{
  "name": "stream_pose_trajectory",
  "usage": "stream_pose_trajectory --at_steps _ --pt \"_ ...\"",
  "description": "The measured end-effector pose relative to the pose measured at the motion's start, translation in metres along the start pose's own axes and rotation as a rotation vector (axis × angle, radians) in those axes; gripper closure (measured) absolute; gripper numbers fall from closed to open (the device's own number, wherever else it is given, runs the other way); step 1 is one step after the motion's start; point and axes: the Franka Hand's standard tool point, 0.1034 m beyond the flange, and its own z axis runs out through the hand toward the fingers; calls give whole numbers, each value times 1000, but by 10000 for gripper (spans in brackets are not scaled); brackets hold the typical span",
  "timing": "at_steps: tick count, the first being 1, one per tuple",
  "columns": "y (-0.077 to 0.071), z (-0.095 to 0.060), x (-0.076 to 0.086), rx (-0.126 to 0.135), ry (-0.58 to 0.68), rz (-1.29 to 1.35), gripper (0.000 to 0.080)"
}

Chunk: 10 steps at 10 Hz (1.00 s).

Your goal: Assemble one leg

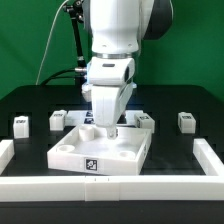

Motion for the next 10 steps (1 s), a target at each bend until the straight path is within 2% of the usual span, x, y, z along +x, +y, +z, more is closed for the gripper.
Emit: stream_pose_trajectory --at_steps 1,2,6,8,9,10 --pt "-2 7 0 -3 4 0 150" --pt "-2 9 1 -17 11 0 150" --pt "-4 11 1 -12 10 1 150" --pt "-4 11 1 -11 10 1 400" --pt "-4 11 1 -11 10 1 400" --pt "-4 11 1 -11 10 1 613"
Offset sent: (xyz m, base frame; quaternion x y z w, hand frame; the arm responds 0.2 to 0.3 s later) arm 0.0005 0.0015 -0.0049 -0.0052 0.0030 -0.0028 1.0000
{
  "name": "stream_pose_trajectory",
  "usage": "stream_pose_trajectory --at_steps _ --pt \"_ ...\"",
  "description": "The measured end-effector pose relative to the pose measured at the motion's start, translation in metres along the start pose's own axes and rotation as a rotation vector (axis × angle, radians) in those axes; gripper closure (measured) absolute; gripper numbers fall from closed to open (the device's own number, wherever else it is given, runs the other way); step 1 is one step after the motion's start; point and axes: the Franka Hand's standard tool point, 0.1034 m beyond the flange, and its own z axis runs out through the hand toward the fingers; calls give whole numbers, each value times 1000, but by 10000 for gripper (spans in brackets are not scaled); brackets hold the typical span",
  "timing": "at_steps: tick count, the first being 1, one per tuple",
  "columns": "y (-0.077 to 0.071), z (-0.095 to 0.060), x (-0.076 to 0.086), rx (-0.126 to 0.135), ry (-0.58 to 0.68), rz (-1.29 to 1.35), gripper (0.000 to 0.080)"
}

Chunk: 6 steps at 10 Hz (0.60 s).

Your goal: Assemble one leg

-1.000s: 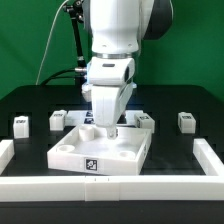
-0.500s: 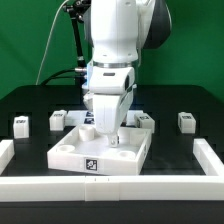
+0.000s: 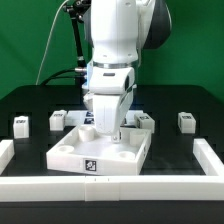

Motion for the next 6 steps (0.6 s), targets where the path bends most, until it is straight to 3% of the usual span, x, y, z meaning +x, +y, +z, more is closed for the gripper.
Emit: stream_pose_trajectory --at_steps 1,6 --pt "0 0 0 0 0 1 734" --pt "2 -1 0 -7 2 1 740"
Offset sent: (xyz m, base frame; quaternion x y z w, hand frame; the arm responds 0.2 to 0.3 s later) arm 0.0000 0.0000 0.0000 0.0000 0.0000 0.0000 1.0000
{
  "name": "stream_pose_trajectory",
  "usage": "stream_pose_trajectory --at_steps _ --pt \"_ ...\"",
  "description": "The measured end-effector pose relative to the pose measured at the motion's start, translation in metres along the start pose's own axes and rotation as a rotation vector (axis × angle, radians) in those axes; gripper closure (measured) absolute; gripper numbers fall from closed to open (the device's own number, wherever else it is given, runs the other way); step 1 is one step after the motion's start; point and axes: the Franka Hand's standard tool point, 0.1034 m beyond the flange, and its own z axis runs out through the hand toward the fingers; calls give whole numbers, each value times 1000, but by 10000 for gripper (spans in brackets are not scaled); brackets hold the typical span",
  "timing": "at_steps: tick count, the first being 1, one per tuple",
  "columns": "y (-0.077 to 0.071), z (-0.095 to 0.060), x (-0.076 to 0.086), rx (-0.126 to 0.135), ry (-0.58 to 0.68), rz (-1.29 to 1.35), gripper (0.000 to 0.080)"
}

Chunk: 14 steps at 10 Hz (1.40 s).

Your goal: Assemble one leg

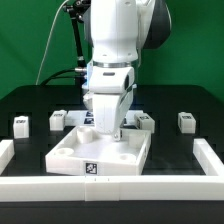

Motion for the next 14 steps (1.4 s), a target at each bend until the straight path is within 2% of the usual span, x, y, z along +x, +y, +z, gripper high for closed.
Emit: stream_pose_trajectory --at_steps 3,7,10,14 --pt "7 -5 -8 -5 -2 -119 739" --pt "23 -5 -4 -14 -15 -247 739" --pt "22 -3 -2 -13 -14 -243 739" --pt "22 0 43 -24 12 -257 739"
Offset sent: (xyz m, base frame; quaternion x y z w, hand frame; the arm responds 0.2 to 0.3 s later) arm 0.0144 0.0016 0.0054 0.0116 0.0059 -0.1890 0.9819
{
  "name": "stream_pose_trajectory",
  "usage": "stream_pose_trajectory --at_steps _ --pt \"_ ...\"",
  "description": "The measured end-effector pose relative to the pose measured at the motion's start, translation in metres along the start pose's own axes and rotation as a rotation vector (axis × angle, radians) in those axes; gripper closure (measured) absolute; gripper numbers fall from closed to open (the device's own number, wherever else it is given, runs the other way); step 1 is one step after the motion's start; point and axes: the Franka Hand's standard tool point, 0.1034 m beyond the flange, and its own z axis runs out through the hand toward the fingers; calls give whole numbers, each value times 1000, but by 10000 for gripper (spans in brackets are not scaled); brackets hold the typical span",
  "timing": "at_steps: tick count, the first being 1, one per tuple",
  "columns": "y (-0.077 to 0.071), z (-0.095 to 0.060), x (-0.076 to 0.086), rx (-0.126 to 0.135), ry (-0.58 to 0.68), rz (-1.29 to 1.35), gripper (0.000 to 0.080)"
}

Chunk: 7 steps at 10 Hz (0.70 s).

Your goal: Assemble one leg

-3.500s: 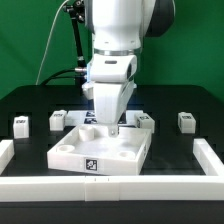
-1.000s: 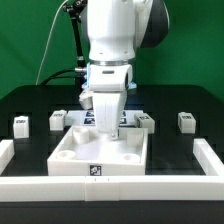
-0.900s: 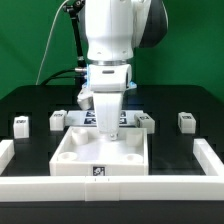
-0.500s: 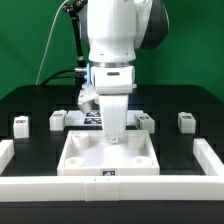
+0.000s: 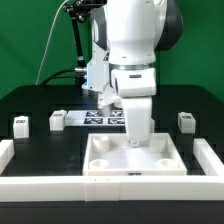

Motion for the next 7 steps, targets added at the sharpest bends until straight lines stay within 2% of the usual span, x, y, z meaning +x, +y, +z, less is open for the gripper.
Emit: stream_pose_trajectory --at_steps 3,5,7 --pt "14 1 32 -10 8 12 739" --pt "14 1 37 7 3 22 739" --pt "14 1 37 5 3 48 739"
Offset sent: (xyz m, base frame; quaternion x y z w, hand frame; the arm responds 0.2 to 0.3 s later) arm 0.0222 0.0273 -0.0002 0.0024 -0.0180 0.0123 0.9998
